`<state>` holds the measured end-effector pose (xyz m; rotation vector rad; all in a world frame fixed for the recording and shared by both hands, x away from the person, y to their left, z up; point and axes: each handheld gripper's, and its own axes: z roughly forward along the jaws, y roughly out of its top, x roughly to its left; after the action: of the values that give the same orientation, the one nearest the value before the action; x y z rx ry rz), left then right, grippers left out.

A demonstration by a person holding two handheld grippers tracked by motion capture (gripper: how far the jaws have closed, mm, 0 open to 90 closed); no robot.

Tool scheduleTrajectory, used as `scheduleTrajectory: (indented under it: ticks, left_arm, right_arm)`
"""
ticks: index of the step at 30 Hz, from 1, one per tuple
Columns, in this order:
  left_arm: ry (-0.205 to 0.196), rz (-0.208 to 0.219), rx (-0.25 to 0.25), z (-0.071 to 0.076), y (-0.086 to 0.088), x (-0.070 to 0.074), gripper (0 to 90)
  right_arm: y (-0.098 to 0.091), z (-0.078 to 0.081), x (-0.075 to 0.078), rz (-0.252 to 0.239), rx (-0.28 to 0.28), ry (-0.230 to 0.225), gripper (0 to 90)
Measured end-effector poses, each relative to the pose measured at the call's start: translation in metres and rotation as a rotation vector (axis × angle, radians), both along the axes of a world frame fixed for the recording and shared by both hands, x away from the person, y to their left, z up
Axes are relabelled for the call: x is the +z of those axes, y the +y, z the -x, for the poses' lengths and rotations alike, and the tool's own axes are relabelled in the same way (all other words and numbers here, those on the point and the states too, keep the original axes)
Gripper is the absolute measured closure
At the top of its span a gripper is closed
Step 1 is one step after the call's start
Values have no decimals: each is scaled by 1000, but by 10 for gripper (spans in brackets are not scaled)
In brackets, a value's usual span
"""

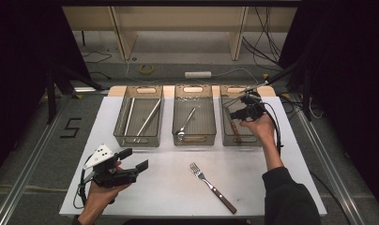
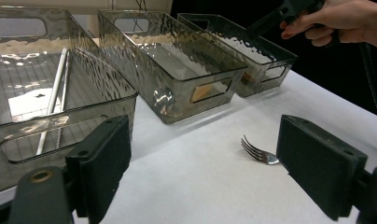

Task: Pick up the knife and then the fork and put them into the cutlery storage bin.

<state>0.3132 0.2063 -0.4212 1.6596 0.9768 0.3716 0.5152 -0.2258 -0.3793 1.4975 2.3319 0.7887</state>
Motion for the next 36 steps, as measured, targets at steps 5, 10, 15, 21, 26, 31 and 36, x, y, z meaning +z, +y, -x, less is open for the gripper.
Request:
scheduleTrajectory:
  ticks: [5, 10, 15, 21, 26, 31, 36]
  left_arm:
    - [-1, 5, 4, 0, 0, 0, 176]
    - [0, 6, 5, 0, 0, 0, 176]
    - [3, 7, 7, 0, 0, 0, 175]
    - [2, 5, 8, 0, 0, 0, 174]
    - [-1, 7, 7, 0, 0, 0, 174]
    - [-2, 8, 7, 1, 1, 1, 173]
    - [-1, 8, 10, 2, 2, 1, 172]
  right_arm:
    - [4, 24, 7, 4, 101, -6, 421]
    - [9, 52, 12, -1, 171, -9, 380]
    - [16, 78, 9, -5, 225, -17, 356]
    - [24, 101, 3, -19, 263, -33, 357]
    - [29, 113, -4, -24, 283, -14, 352]
    - [33, 124, -10, -6, 311, 6, 341]
    - [38, 136, -15, 14, 345, 35, 350]
